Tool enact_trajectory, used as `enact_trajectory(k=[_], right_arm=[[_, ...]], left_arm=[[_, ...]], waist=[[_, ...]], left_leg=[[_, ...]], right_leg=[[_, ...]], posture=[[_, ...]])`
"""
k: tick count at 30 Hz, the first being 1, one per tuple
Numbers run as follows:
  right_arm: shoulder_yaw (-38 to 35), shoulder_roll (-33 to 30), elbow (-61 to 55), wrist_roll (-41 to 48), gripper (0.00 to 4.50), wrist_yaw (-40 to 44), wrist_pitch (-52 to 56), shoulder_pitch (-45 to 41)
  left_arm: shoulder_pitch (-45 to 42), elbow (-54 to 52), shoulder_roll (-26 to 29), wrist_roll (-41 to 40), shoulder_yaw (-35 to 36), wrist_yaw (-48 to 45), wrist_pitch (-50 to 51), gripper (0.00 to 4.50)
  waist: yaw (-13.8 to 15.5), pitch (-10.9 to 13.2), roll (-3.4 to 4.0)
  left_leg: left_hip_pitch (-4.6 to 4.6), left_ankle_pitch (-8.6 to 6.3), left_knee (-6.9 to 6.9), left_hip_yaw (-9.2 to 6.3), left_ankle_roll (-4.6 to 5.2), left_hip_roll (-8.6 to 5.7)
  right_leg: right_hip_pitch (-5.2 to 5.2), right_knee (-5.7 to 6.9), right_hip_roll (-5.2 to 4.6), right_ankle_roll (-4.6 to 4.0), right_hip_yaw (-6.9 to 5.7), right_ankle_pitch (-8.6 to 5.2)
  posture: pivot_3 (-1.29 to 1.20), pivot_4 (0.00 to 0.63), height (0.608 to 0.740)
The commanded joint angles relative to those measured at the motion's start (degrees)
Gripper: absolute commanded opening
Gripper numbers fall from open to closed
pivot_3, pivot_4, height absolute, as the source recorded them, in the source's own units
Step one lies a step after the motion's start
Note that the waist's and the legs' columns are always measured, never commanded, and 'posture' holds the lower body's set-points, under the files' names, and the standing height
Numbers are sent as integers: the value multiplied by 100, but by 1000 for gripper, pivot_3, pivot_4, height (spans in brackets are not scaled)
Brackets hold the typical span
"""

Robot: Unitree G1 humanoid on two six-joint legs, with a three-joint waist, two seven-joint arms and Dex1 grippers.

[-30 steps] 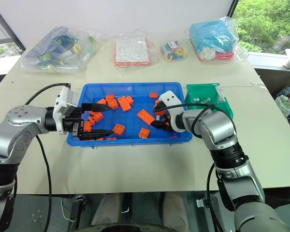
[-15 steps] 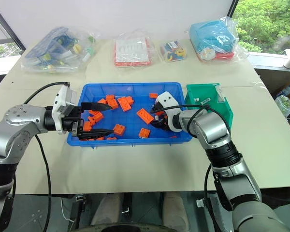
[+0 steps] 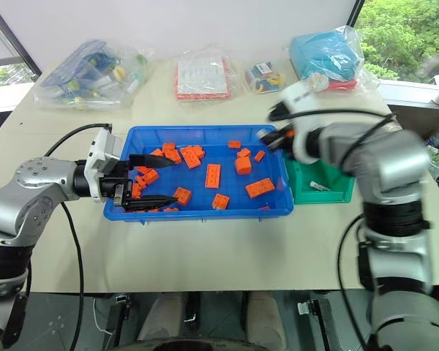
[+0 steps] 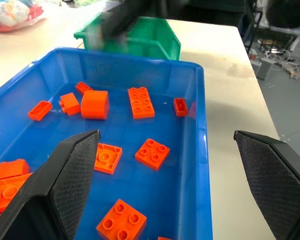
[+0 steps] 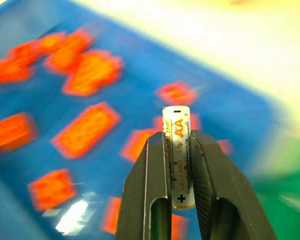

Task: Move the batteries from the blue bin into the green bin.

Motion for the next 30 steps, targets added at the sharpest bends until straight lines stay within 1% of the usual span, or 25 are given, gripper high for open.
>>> enact_trajectory(k=[1,3,5,7,10,11,12,14,18,21,24,27,30], right_arm=[[-98,-618,55,-61,57,220,-158,430],[-72,-916,51,-105,57,307,-296,782],[-83,-981,43,-88,57,352,-419,998],[18,-992,131,-223,1140,296,-640,1149],[115,-994,307,-422,2510,298,-1113,1236],[140,-1062,355,-485,3096,445,-1465,1289],[99,-1152,411,-501,3551,721,-1922,1376],[-44,-1319,577,-492,3551,1279,-2780,1557],[-469,-1827,1352,-406,3551,2737,-4416,2026],[-634,-2207,2297,-549,3551,3686,-5664,2240],[-546,-2376,3075,-683,3551,4248,-6324,2083],[-339,-2404,3819,-761,3551,4766,-6506,1640],[-244,-2314,4187,-859,3551,4999,-6666,1395]], left_arm=[[-13,61,29,105,14,-132,-252,4500],[-81,166,57,169,-21,-211,-321,4500],[-183,264,54,189,-31,-255,-338,4500],[-289,376,54,225,-44,-301,-376,4500],[-355,474,86,276,-53,-367,-433,4500],[-364,504,112,302,-51,-394,-449,4500],[-372,545,150,321,-38,-429,-461,4500],[-374,642,231,356,-2,-497,-489,4500],[-357,1016,540,435,193,-681,-576,4500],[-285,1441,980,475,500,-902,-694,4500],[-243,1787,1297,558,631,-1135,-858,4500],[-338,2282,1561,688,735,-1306,-1048,4500],[-374,2408,1657,732,789,-1393,-1168,4500]], waist=[[-11,-1,-2],[-25,-1,-1],[-56,-1,-1],[-82,0,0],[-71,0,0],[-64,0,0],[-60,0,0],[-38,0,0],[-23,1,-1],[-51,2,-2],[-86,3,1],[-101,8,11],[-90,9,13]], left_leg=[[1,0,-1,0,0,0],[2,0,-1,0,0,0],[3,0,0,1,0,0],[3,0,1,0,0,0],[5,0,1,-1,0,1],[4,0,1,1,0,1],[3,0,1,2,0,0],[1,0,1,3,0,0],[1,0,3,5,1,-1],[4,0,4,7,1,0],[7,0,2,9,0,1],[13,0,1,16,0,3],[11,1,2,16,0,4]], right_leg=[[0,0,0,0,1,0],[0,2,0,-1,1,0],[0,4,0,0,1,0],[-4,7,2,0,5,0],[-4,9,5,0,6,0],[-4,8,5,1,6,0],[-4,7,3,1,6,0],[-4,3,3,2,6,0],[-2,2,2,4,5,-1],[-1,2,3,4,5,-1],[-2,5,3,3,5,-1],[-3,9,4,3,7,-1],[-5,10,3,2,8,-2]], posture=[[0,150,737],[0,150,737],[0,150,737],[0,150,737],[0,150,737],[0,150,737],[0,150,737],[0,150,737],[0,150,737],[0,150,737],[0,150,737],[0,150,737],[0,150,737]])
